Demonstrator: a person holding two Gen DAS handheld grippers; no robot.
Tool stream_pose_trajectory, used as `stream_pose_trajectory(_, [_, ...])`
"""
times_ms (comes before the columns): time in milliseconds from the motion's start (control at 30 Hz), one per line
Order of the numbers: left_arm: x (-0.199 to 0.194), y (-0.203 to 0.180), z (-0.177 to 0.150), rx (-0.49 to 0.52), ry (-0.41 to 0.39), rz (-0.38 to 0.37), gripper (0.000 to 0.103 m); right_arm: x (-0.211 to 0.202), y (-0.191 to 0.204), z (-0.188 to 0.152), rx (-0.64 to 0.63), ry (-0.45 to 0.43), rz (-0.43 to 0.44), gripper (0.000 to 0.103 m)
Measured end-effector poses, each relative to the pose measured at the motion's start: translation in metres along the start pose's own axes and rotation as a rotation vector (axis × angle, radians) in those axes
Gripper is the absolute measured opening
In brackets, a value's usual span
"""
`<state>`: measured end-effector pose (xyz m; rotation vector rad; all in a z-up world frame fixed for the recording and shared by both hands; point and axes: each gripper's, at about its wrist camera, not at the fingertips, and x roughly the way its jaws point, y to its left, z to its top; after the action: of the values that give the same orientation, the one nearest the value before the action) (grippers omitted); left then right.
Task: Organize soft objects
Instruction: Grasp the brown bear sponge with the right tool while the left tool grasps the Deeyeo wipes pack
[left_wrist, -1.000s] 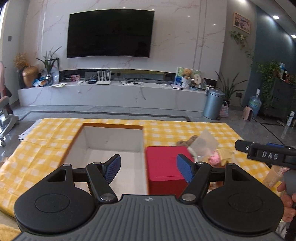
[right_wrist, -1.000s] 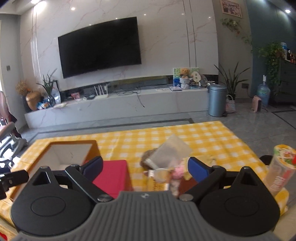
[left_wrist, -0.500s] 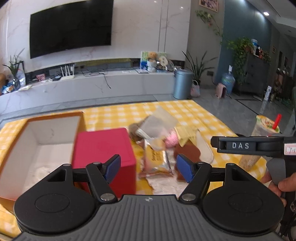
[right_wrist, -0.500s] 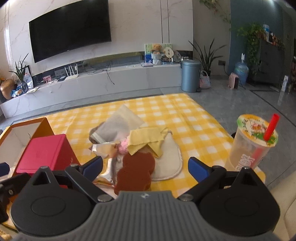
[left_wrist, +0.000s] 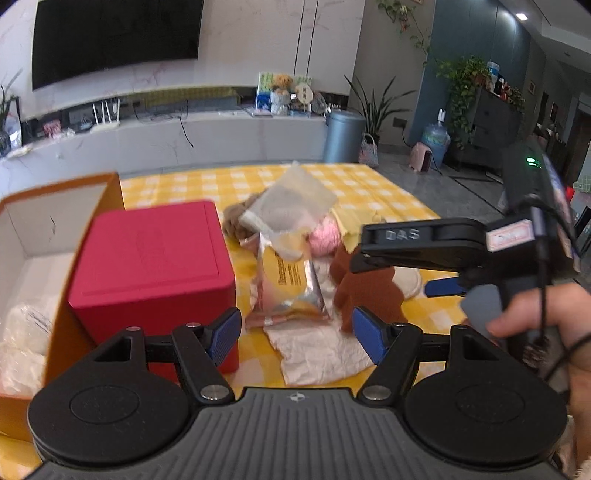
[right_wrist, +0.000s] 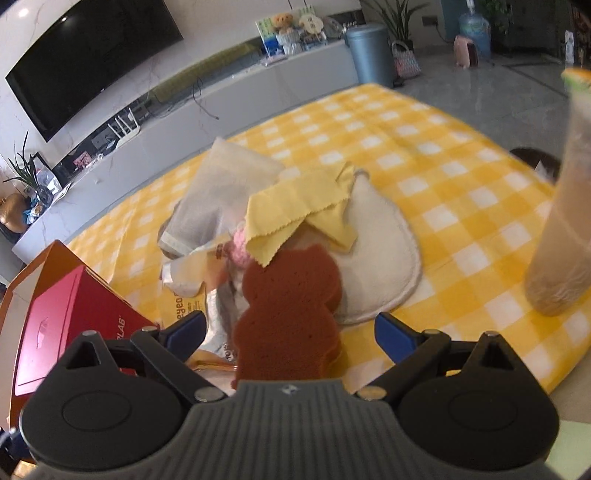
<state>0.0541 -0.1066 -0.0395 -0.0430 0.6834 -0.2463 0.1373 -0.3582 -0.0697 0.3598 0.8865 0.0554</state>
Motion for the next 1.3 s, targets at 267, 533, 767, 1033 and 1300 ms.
stream_pose_trajectory(267, [0.000, 0.016, -0.001, -0.063, 0.030, -0.031, 0.081, 0.027, 0.008, -0.003, -0.003, 0.035, -0.073, 0.093])
stream_pose_trajectory(533, [0.004, 0.021, -0.001, -0.088, 0.062, -0.001, 0.081, 0.046, 0.013, -0.011, -0.066, 0.097, -0.101, 0.082])
stream_pose_trajectory(767, [-0.005, 0.018, -0.002, -0.071, 0.065, 0.039, 0.081, 0.027, 0.016, -0.010, -0.094, 0.047, -0.082, 0.075])
stream_pose_trajectory(1033, [0.000, -0.016, 0.000, 0.013, 0.064, 0.063, 0.081, -0.010, -0.001, -0.004, -0.075, -0.043, -0.130, 0.075])
stream_pose_trajectory(1300, [0.042, -0.060, 0.005, 0.092, 0.084, 0.135, 0.081, -0.028, -0.029, 0.000, 0.014, -0.092, -0.117, 0.074])
